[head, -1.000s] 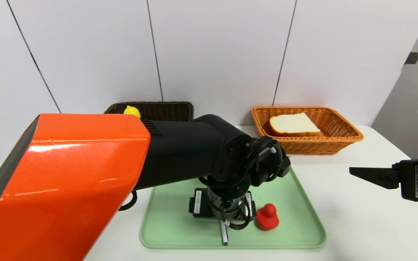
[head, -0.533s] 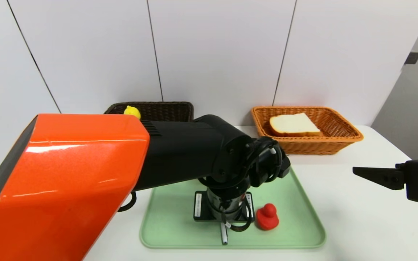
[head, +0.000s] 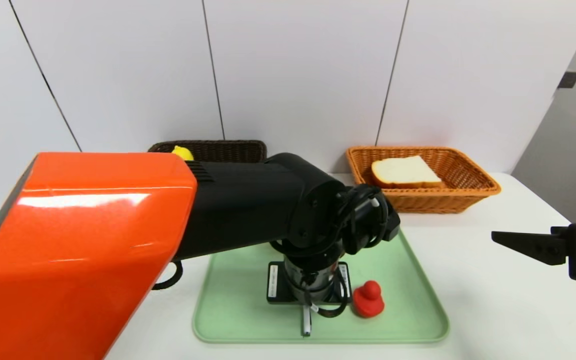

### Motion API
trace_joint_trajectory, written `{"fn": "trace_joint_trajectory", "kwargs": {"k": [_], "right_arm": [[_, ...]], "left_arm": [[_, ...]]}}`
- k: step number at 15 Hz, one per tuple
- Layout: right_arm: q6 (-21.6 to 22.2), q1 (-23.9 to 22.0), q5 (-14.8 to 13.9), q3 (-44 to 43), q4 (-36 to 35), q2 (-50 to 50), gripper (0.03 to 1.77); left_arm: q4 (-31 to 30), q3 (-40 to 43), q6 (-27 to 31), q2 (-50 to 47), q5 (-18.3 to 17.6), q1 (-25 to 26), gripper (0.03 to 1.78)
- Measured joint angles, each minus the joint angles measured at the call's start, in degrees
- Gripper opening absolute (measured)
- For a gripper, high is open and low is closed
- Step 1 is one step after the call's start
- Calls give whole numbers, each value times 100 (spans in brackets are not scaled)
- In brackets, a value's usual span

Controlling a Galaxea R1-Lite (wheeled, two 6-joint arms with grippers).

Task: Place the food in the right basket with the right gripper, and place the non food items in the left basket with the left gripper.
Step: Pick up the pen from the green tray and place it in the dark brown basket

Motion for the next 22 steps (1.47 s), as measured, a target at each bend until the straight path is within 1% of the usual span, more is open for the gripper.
{"fn": "trace_joint_trajectory", "kwargs": {"k": [3, 5, 7, 8, 10, 11, 13, 15, 16, 18, 20, 22], "right_arm": [[-5, 1, 17, 48, -5, -35, 171], [-2, 1, 35, 54, -5, -55, 171], [-5, 1, 39, 59, -2, -63, 171], [-2, 1, 37, 59, -9, -66, 171], [6, 1, 39, 59, -7, -68, 171], [13, 0, 37, 65, -9, -68, 171], [15, 0, 37, 85, -11, -55, 171], [24, 0, 37, 98, -16, -27, 171], [33, 0, 39, 117, -33, 0, 171], [30, 0, 37, 161, -49, 61, 171], [33, -7, 24, 205, -63, 129, 171], [35, -18, 22, 213, -94, 212, 171]], "left_arm": [[46, 7, 35, -202, 1, 59, 5], [323, 13, 74, -334, 0, 85, 5], [468, 13, 74, -466, -10, 121, 5], [551, 16, 57, -544, -62, 127, 5], [844, 35, 2, -764, -283, 127, 5], [997, 50, -11, -891, -308, 143, 5], [1124, 102, 27, -1224, -280, 215, 5], [1111, 140, 133, -1593, -29, 339, 5], [1047, 138, 226, -1781, 124, 460, 5], [610, 96, 367, -2048, 262, 852, 5], [83, -67, 430, -2150, 254, 1362, 5], [-678, -193, 433, -2093, 229, 1965, 5]]}}
